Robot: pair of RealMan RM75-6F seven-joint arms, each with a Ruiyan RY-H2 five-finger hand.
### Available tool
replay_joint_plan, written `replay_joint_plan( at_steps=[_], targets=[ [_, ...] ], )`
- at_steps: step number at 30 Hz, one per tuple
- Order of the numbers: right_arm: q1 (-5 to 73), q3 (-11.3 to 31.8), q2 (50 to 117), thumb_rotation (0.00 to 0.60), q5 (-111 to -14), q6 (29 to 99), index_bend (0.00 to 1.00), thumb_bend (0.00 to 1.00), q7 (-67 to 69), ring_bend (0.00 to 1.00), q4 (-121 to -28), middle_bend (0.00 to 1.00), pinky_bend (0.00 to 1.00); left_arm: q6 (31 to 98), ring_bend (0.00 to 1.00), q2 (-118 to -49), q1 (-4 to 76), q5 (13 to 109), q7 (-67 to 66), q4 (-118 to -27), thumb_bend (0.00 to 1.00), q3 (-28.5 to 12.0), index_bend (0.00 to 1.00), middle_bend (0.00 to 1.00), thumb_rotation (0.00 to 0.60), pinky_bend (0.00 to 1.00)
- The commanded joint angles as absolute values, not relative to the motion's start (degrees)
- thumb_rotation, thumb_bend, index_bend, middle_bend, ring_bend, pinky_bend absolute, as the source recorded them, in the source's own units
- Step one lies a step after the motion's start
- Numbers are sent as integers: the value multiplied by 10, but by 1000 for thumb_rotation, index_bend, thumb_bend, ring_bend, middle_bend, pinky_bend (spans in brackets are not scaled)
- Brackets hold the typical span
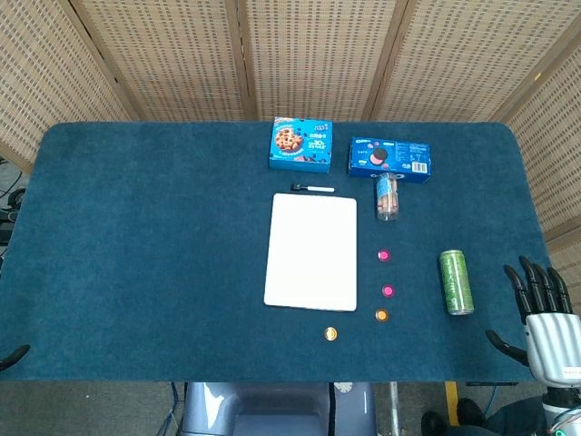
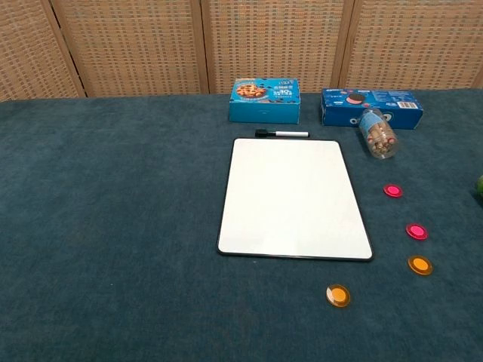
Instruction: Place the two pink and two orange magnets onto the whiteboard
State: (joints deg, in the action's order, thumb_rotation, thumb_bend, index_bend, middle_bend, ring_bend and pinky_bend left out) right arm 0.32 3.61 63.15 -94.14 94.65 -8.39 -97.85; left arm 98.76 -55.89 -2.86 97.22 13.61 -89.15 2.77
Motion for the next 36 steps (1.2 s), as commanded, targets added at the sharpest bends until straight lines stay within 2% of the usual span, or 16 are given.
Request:
replay_joint_plan(
  at_steps=[1,10,12,13,15,17,20,22,25,28,36],
  targets=[
    [5,37,632,600,-941,943,0,53,-85,0,-980,0,0,987,0,-559,-28,973,135,-891,0,28,0,0,600,0],
    [36,48,622,600,-921,889,0,53,-78,0,-992,3,0,985,0,-561,-27,969,134,-892,0,24,0,0,600,0],
    [55,57,613,600,-904,857,0,60,-90,20,-1001,41,6,983,0,-561,-27,966,133,-893,0,23,0,0,600,0],
    [69,66,608,600,-892,836,0,75,-102,80,-1008,119,46,981,0,-561,-26,964,132,-894,0,22,0,0,600,0],
    [105,87,603,600,-870,790,0,100,-135,259,-1012,320,203,976,0,-562,-24,959,130,-896,0,19,0,0,600,0],
    [148,109,600,600,-839,729,0,105,-157,474,-1017,530,495,970,0,-563,-20,953,126,-899,0,15,0,0,600,0],
    [207,138,608,600,-785,652,18,105,-181,676,-1009,714,841,959,0,-566,-14,945,117,-900,0,10,0,0,600,0],
    [245,153,627,600,-746,603,75,105,-195,794,-994,813,969,949,0,-568,-8,938,114,-900,0,7,0,0,600,0],
    [295,166,664,600,-695,546,203,111,-211,918,-961,911,1000,934,0,-569,-2,926,109,-902,0,2,0,0,600,0],
    [327,166,709,600,-681,538,307,131,-247,959,-918,952,1000,928,0,-569,1,917,107,-904,0,-2,0,0,600,0],
    [396,164,809,600,-566,507,387,163,-334,971,-853,964,1000,902,0,-568,11,895,102,-909,0,-8,0,0,600,0]
  ],
)
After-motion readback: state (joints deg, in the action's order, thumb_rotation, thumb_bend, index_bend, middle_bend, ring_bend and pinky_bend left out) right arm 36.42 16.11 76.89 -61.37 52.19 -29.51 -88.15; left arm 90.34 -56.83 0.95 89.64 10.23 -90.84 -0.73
